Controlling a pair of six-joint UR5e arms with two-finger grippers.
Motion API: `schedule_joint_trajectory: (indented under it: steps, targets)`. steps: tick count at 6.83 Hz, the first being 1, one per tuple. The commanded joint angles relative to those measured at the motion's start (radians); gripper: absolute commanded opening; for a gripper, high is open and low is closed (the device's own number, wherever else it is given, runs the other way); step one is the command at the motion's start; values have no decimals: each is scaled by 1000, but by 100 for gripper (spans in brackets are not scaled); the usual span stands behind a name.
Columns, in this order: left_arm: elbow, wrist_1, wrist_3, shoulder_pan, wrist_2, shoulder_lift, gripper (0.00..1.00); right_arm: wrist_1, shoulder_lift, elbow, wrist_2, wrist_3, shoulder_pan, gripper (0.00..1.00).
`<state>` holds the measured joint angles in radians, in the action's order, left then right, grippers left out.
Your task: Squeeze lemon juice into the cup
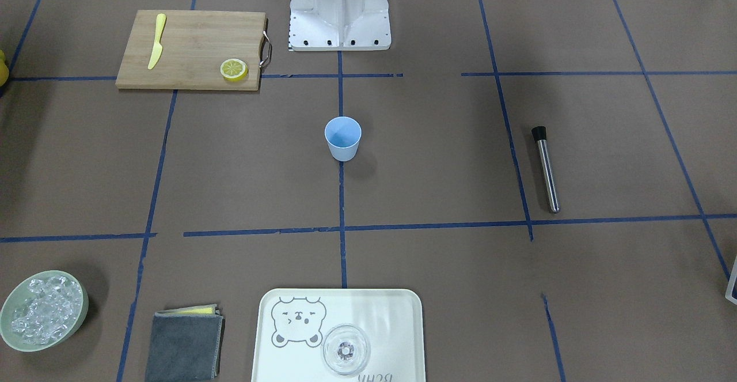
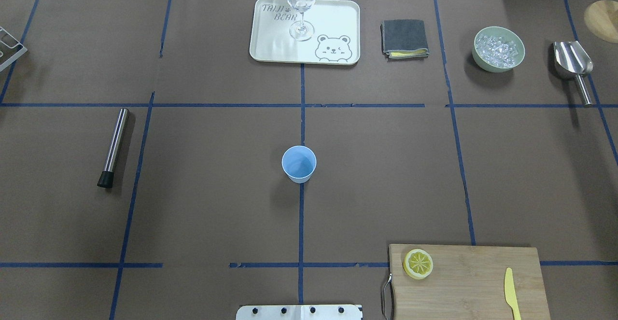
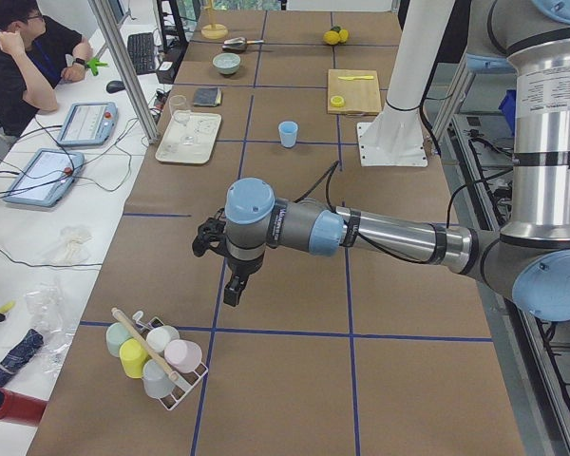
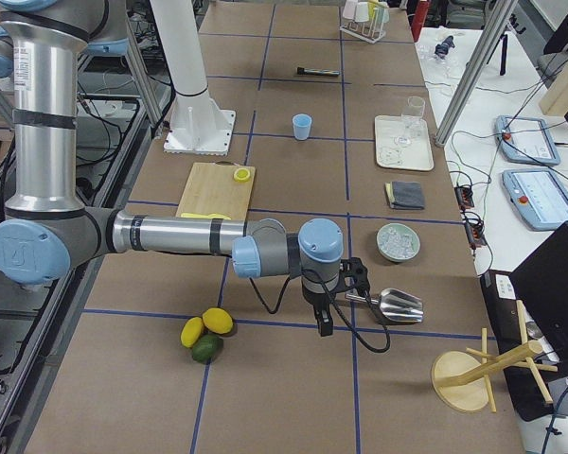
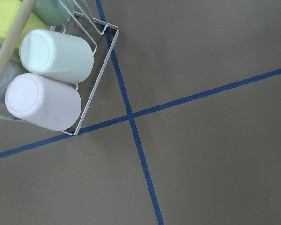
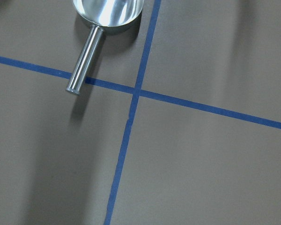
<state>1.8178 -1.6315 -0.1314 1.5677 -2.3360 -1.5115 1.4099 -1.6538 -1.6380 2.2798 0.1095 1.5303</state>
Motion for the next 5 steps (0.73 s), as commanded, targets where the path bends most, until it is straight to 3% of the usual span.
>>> schedule_joint_trajectory:
  steps: [1,3,5]
  targets:
    - [-6,-60,4,0,-2,-36,100,-96,-3,1,30,-5,-12,100]
    - [-11,-297,15,0,-6,-38,100,-155,3,-5,82,-14,-12,100]
    - [-55,-404,180,-3,-9,-98,100,-157,3,-19,89,-66,-15,100]
